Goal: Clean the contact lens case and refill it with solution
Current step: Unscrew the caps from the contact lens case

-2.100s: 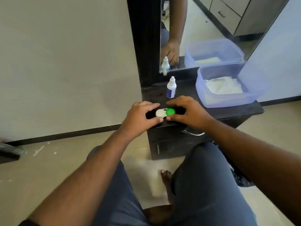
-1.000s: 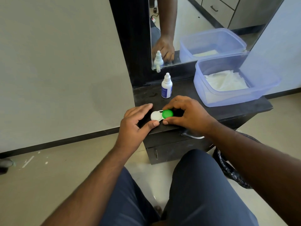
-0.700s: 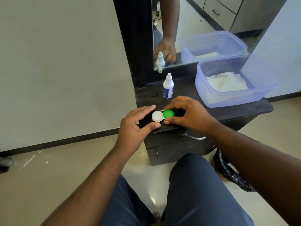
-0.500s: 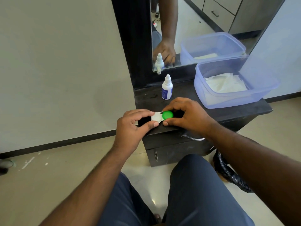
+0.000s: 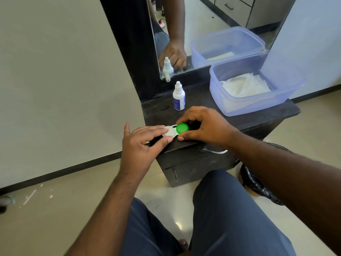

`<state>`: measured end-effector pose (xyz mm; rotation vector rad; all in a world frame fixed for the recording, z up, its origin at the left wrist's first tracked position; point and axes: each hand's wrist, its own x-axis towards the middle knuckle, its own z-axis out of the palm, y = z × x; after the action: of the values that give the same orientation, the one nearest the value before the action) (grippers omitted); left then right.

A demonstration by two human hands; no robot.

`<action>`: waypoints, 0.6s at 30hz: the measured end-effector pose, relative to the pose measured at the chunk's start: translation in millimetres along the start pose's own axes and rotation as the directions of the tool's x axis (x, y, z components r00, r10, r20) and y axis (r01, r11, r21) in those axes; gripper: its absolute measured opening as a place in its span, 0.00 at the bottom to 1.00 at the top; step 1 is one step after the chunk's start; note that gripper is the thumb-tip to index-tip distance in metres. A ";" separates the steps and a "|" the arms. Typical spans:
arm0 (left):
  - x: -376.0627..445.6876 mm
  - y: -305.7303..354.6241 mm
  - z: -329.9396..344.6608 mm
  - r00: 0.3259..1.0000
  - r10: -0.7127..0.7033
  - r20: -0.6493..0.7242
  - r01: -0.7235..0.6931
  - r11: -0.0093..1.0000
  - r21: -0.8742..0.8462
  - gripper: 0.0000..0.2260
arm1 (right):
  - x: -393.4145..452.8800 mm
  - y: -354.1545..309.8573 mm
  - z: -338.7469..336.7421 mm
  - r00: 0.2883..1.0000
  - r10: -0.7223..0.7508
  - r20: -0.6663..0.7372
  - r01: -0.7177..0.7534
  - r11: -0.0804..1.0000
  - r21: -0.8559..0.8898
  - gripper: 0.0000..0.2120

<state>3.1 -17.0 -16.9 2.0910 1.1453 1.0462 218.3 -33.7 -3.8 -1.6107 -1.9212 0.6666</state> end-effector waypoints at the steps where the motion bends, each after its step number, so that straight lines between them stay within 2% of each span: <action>1: -0.6 0.2 0.1 1.000 0.003 -0.030 -0.004 1.000 -0.006 0.10 | -0.2 -0.1 0.3 1.000 0.003 -0.001 -0.003 1.000 0.004 0.20; 4: 4.5 2.7 -1.5 0.993 -0.061 -0.101 0.055 0.996 -0.067 0.07 | 0.1 0.1 1.0 1.000 0.010 -0.008 -0.010 1.000 0.013 0.20; 6: 12.3 6.3 -3.5 0.991 -0.096 -0.089 0.089 0.992 -0.087 0.06 | 0.2 0.5 1.2 1.000 0.018 -0.010 -0.018 1.000 0.018 0.19; 9: 28.3 6.9 -5.1 0.992 -0.127 -0.012 0.126 0.991 -0.050 0.05 | -0.2 1.3 2.2 0.999 0.017 -0.031 -0.016 0.999 0.035 0.19; 12: 48.3 1.3 -2.6 0.990 -0.144 0.007 0.143 0.988 0.054 0.07 | -0.2 1.5 2.9 0.999 0.010 -0.032 -0.009 1.000 0.022 0.19; 18: 75.8 -2.3 3.2 0.960 -0.269 0.077 0.257 0.956 0.140 0.09 | -1.3 0.5 1.6 1.000 0.009 -0.024 -0.009 1.000 0.017 0.20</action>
<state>30.5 49.2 8.0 1.9902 1.4290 0.7580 217.7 -34.9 -5.4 -1.6112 -1.8876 0.6627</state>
